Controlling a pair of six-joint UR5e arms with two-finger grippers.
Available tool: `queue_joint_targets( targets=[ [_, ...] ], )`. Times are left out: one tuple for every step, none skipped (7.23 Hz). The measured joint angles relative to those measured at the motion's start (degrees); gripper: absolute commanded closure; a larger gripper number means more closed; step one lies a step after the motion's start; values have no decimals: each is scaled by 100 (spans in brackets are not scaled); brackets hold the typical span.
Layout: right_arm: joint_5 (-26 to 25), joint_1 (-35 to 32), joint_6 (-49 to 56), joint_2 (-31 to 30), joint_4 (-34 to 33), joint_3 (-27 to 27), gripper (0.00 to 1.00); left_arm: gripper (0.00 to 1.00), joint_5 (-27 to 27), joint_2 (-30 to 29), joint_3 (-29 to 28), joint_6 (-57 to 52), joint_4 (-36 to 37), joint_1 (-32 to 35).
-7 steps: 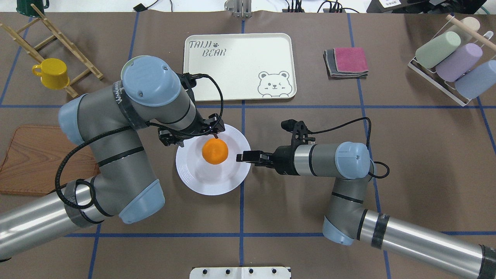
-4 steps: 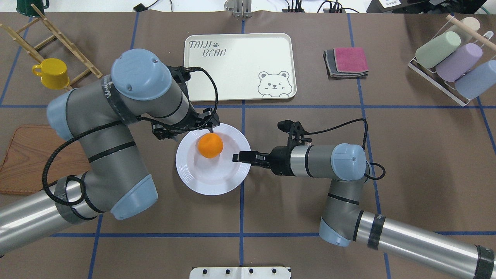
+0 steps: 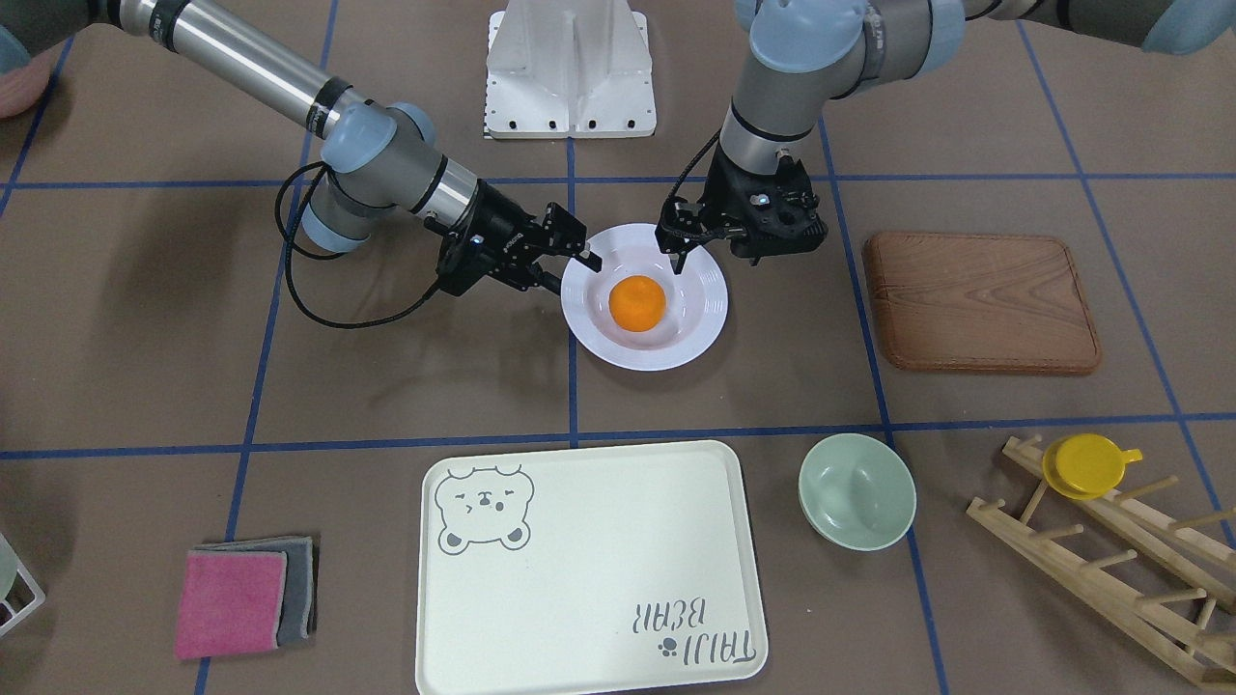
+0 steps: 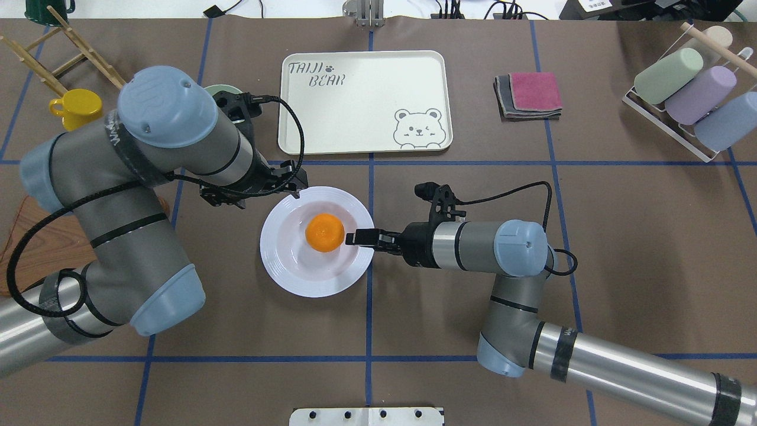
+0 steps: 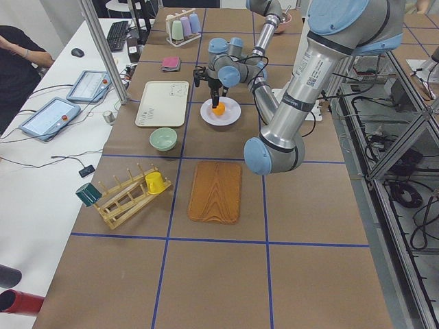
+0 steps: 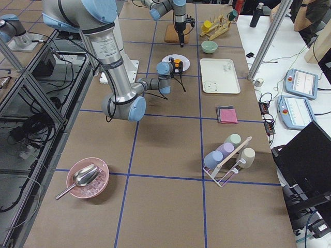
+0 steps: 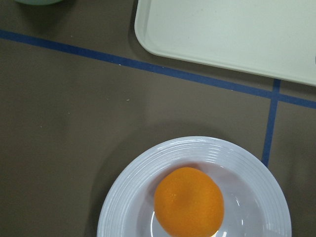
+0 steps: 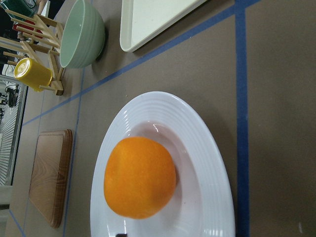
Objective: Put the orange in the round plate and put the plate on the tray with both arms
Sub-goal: 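Release the orange with the left gripper while the right slides the plate toward the tray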
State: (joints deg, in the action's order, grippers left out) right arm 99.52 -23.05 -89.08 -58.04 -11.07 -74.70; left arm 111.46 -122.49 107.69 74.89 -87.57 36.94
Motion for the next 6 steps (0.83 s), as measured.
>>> queue_joint_targets(
  targets=[
    [-74, 46, -5, 60, 1, 61, 56, 2, 4, 11, 6, -7, 2, 22],
    [-104, 73, -14, 86, 5, 95, 77, 2, 6, 18, 11, -9, 2, 34],
    [-105, 81, -54, 90, 40, 104, 84, 2, 7, 20, 14, -9, 2, 41],
    [-96, 77, -182, 77, 170, 104, 87, 2, 11, 23, 18, -12, 5, 55],
    [-88, 63, -364, 57, 361, 105, 88, 2, 23, 23, 27, -32, 8, 92],
    [-84, 48, -475, 54, 481, 105, 90, 2, 86, 26, 53, -110, 10, 158]
  ],
)
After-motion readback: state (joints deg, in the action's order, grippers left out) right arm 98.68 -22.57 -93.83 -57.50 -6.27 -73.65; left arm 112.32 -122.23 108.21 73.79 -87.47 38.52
